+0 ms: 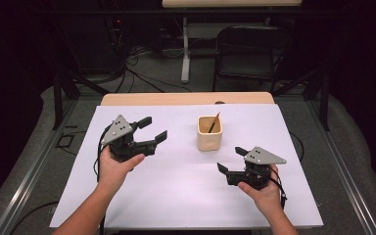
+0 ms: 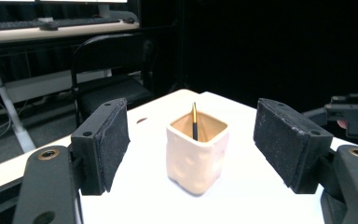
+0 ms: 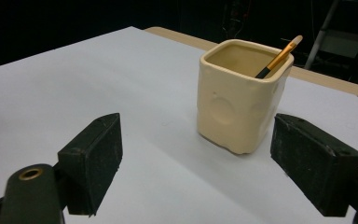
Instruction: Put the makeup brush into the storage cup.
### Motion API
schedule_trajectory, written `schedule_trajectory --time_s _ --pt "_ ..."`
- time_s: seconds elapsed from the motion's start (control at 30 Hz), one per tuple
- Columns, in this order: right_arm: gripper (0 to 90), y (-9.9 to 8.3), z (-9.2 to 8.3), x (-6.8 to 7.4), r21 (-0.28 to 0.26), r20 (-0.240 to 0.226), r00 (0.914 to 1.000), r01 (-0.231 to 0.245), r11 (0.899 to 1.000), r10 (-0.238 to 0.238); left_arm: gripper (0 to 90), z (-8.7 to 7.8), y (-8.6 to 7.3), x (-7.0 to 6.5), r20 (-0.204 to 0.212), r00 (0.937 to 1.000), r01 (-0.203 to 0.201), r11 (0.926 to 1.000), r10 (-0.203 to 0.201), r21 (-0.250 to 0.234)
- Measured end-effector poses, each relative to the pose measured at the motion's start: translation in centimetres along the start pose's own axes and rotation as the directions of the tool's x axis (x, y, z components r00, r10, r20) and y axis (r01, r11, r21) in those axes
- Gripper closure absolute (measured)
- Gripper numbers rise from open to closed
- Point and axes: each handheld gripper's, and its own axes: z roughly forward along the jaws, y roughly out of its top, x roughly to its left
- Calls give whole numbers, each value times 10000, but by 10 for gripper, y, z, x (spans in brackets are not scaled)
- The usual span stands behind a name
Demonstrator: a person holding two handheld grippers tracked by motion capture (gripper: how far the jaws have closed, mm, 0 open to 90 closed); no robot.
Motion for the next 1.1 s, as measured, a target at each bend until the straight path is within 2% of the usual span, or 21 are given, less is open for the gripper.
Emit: schedule_trajectory --time_s 0.17,0.33,0.53,0.63,0.83,0.9,1.1 --pt "165 0 0 1 -41 4 10000 38 10000 -38 268 -12 -10 -2 -70 9999 -83 9999 84 128" --pt "167 0 0 1 -31 11 10000 33 10000 -33 269 -21 -24 -5 -125 9999 40 9999 -38 121" --pt "167 0 1 2 6 -23 10000 85 10000 -85 272 -28 -41 -7 -266 9996 64 9999 -60 133" --pt "167 0 0 2 5 -13 10000 82 10000 -82 276 -31 -50 -7 -406 9991 -78 9997 87 216" --pt "168 0 0 2 1 -30 10000 55 10000 -55 284 -36 -67 -10 -520 9986 5 9996 10 297" --pt "168 0 0 2 -8 -35 9999 104 9999 -104 287 -37 -73 -12 -509 9987 83 9995 -67 318" --pt "169 -1 1 3 43 -60 9999 131 9999 -131 288 -42 -87 -13 -401 9992 -13 9991 31 435"
